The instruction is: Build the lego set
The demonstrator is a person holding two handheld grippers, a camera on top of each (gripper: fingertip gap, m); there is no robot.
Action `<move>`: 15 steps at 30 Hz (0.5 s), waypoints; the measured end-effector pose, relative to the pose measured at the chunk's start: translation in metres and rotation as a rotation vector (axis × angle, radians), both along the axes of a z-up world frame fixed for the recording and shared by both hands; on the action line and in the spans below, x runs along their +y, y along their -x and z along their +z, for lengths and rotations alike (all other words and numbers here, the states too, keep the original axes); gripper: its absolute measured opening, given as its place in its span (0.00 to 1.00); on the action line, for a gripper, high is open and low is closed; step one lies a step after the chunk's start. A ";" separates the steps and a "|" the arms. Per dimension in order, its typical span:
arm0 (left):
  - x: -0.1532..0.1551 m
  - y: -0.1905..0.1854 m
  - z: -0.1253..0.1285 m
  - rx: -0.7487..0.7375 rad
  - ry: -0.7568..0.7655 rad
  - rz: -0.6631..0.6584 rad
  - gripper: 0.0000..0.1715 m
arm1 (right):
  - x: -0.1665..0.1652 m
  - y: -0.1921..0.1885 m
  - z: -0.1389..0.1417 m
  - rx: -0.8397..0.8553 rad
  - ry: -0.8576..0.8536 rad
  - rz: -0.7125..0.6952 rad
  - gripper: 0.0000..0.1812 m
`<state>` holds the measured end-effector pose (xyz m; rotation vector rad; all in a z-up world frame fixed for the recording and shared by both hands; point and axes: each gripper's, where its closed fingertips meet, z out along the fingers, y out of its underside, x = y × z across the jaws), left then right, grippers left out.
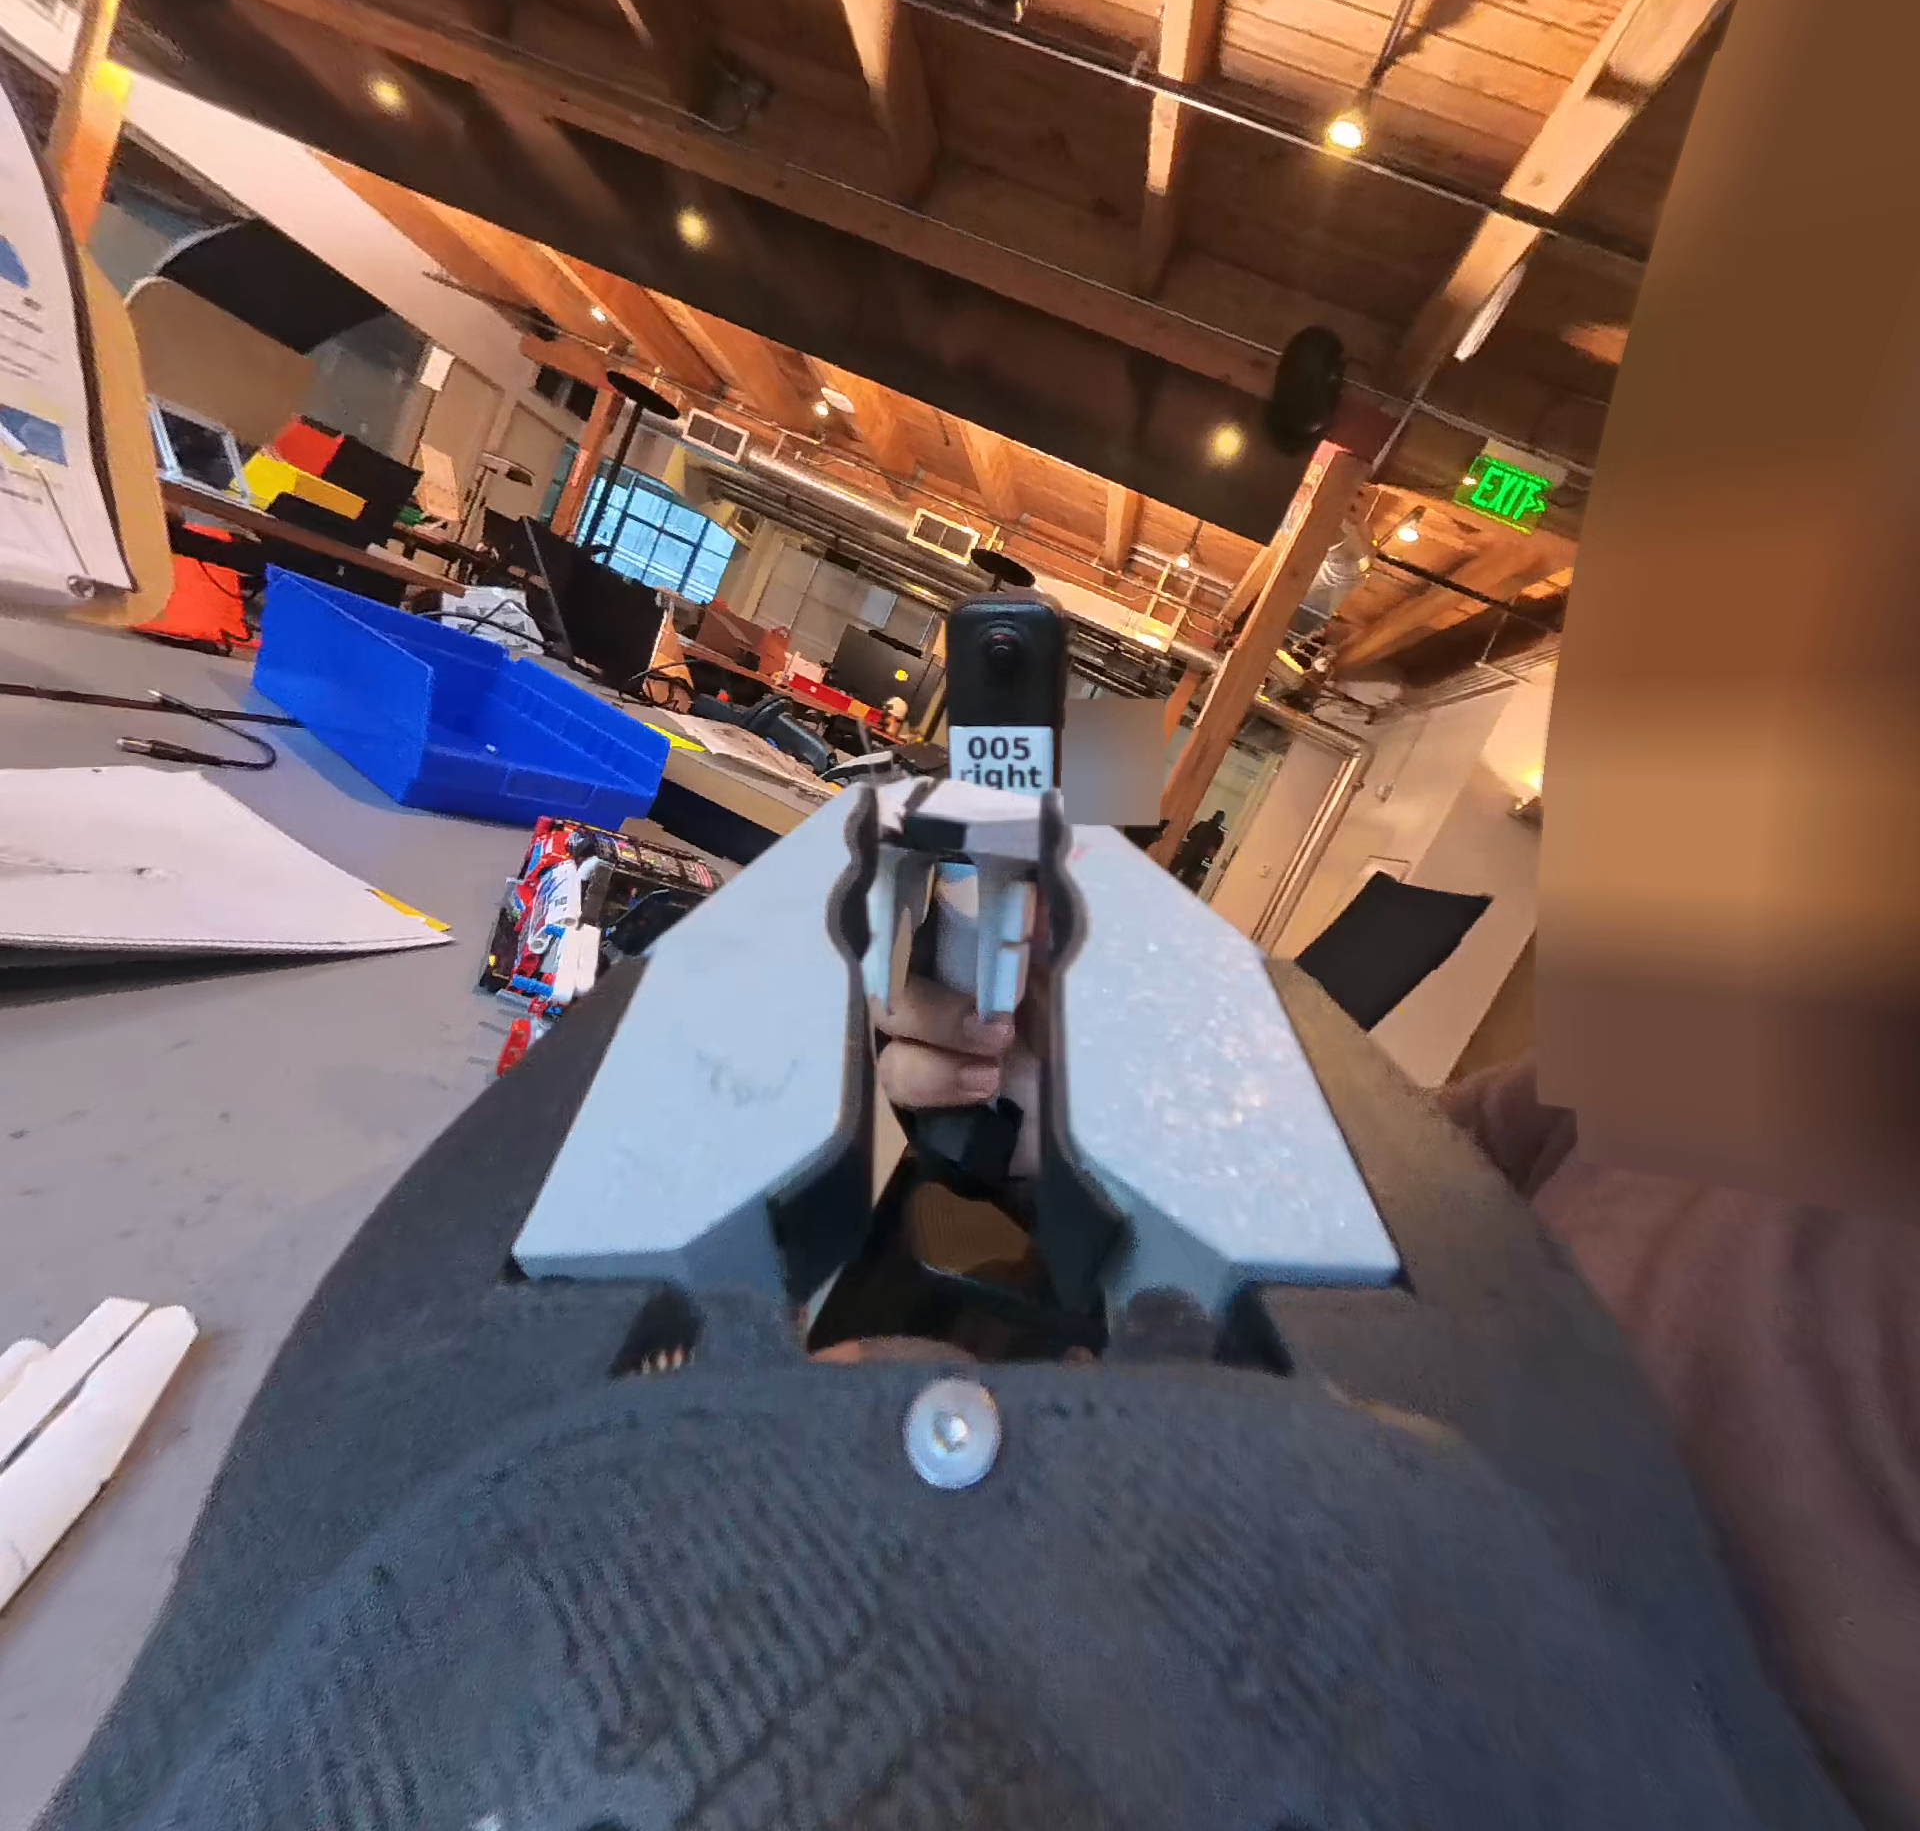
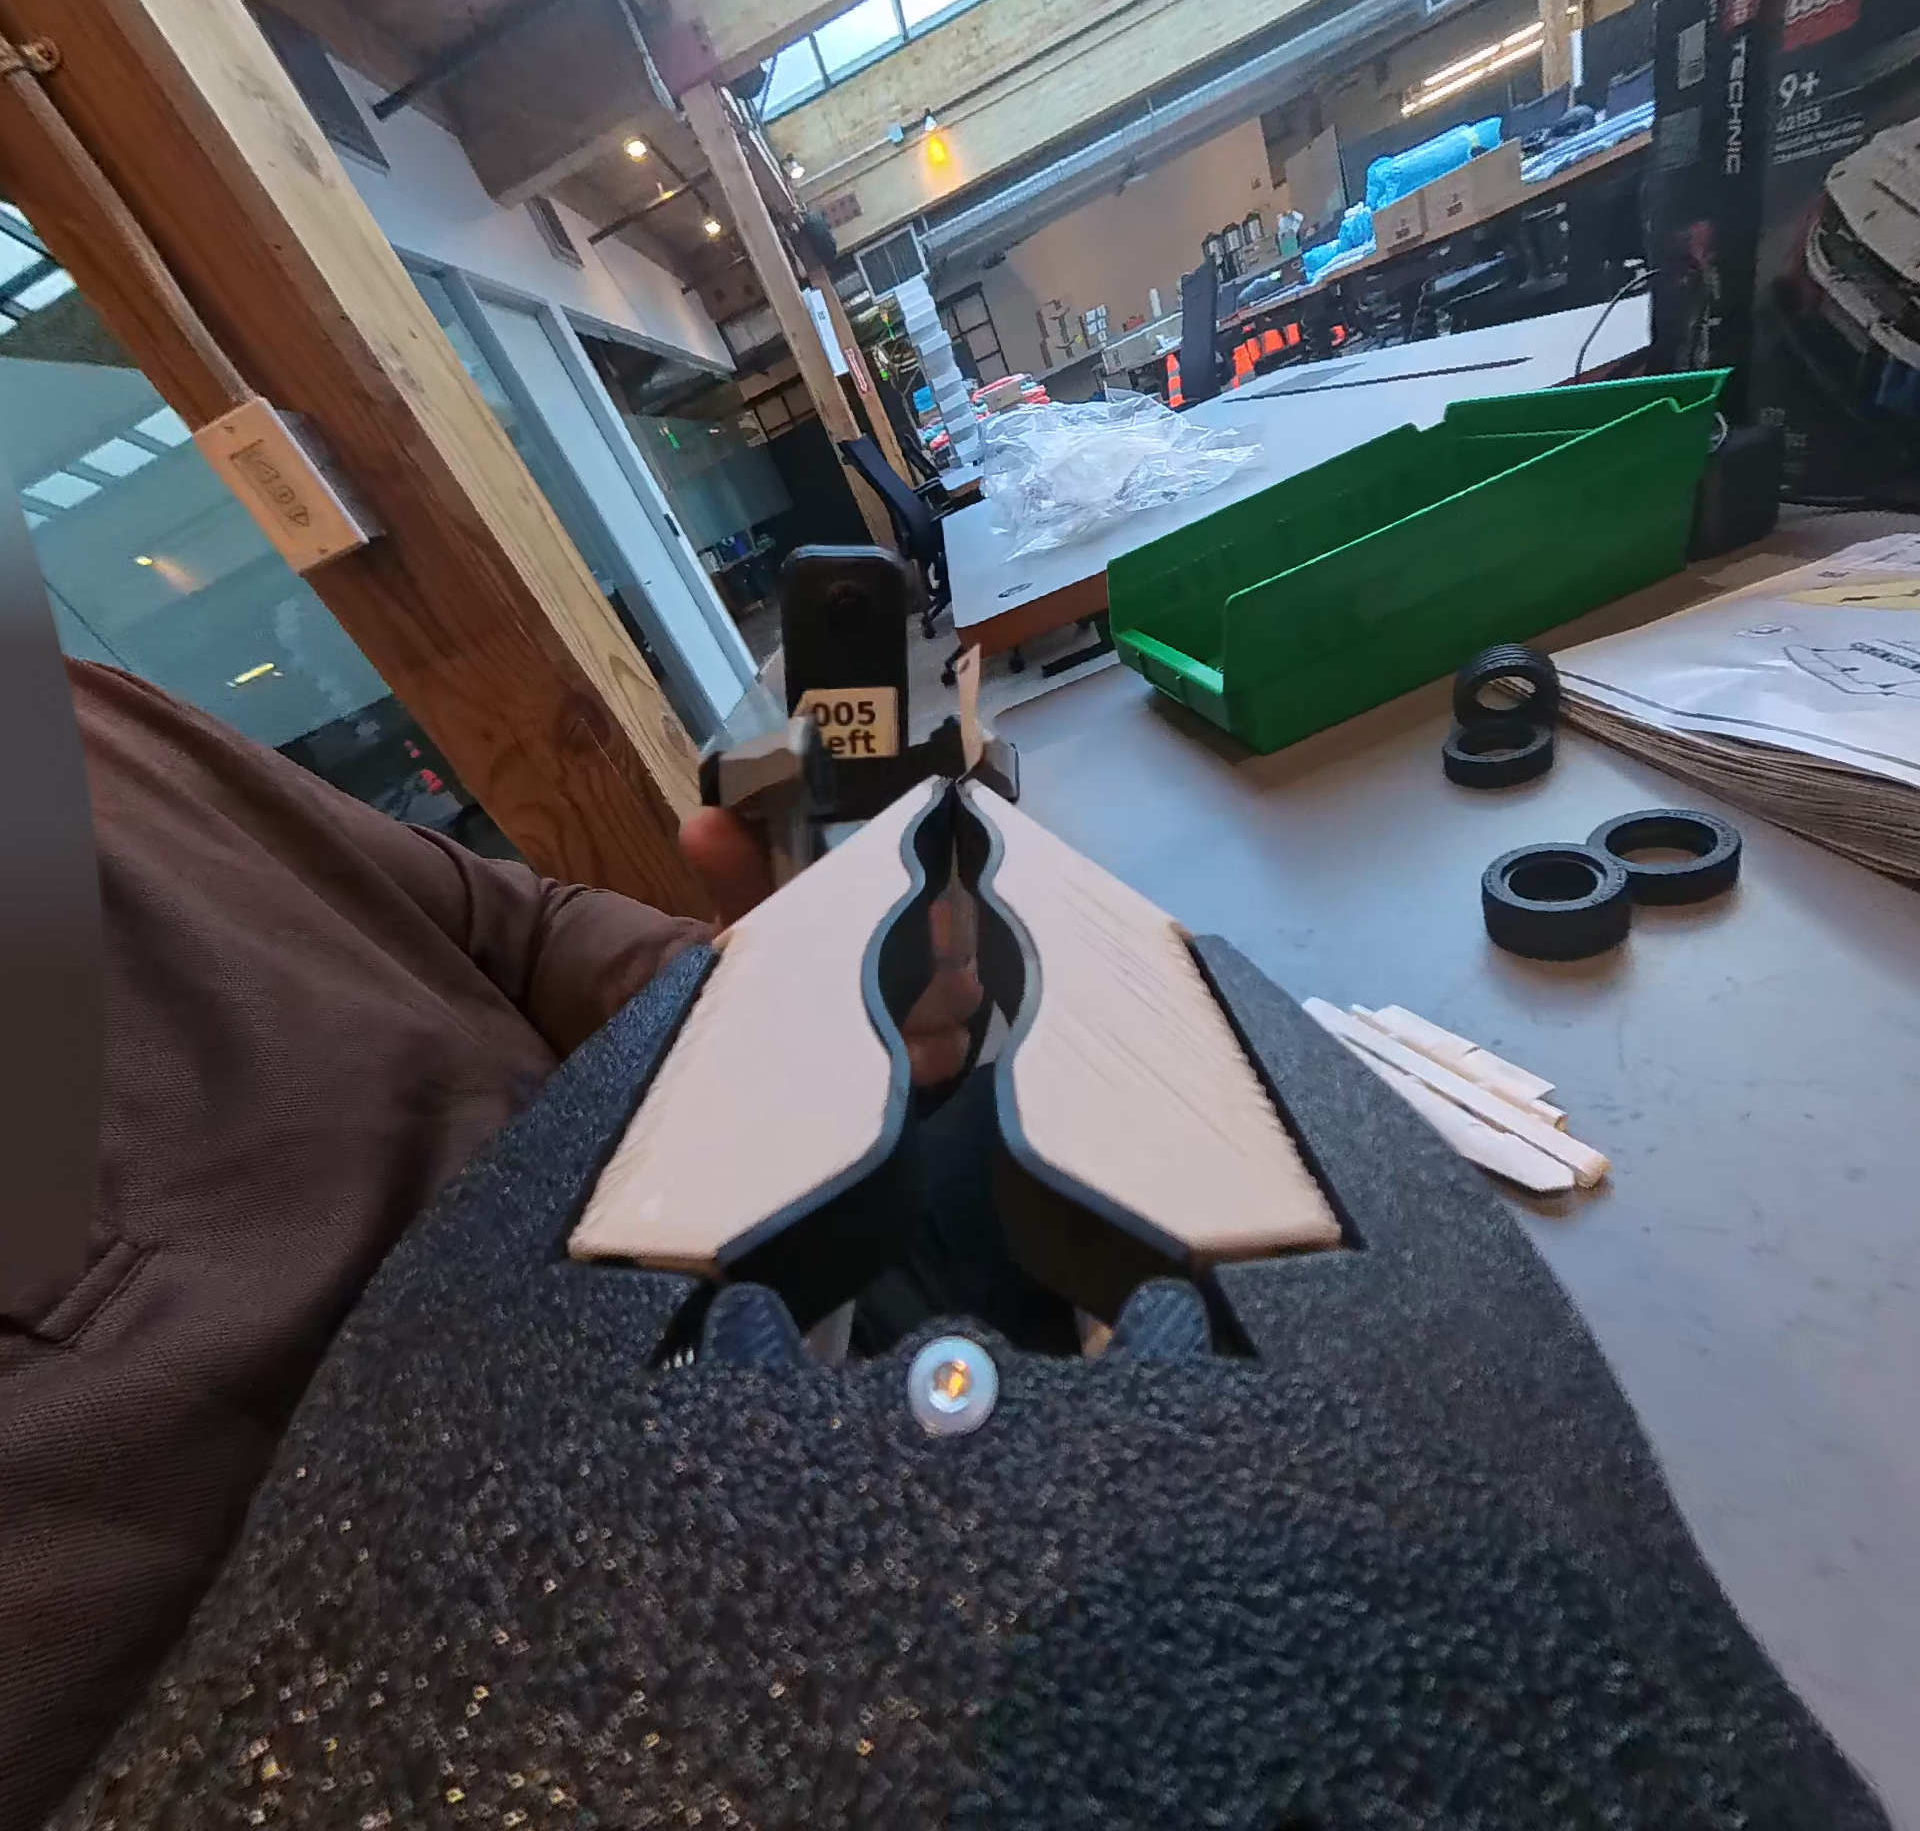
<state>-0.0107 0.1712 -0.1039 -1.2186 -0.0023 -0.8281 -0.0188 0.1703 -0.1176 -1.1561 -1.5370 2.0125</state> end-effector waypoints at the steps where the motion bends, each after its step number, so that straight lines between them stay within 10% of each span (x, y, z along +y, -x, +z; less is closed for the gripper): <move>1: 0.001 0.002 -0.003 -0.009 0.016 0.011 0.10 | -0.001 -0.001 0.000 0.002 0.007 0.012 0.00; 12: -0.010 0.003 -0.012 0.028 -0.013 -0.016 0.00 | -0.020 -0.007 -0.003 0.028 0.001 0.072 0.00; 15: 0.006 0.031 -0.037 0.025 0.125 0.152 0.17 | -0.018 -0.014 0.011 0.065 0.111 0.123 0.00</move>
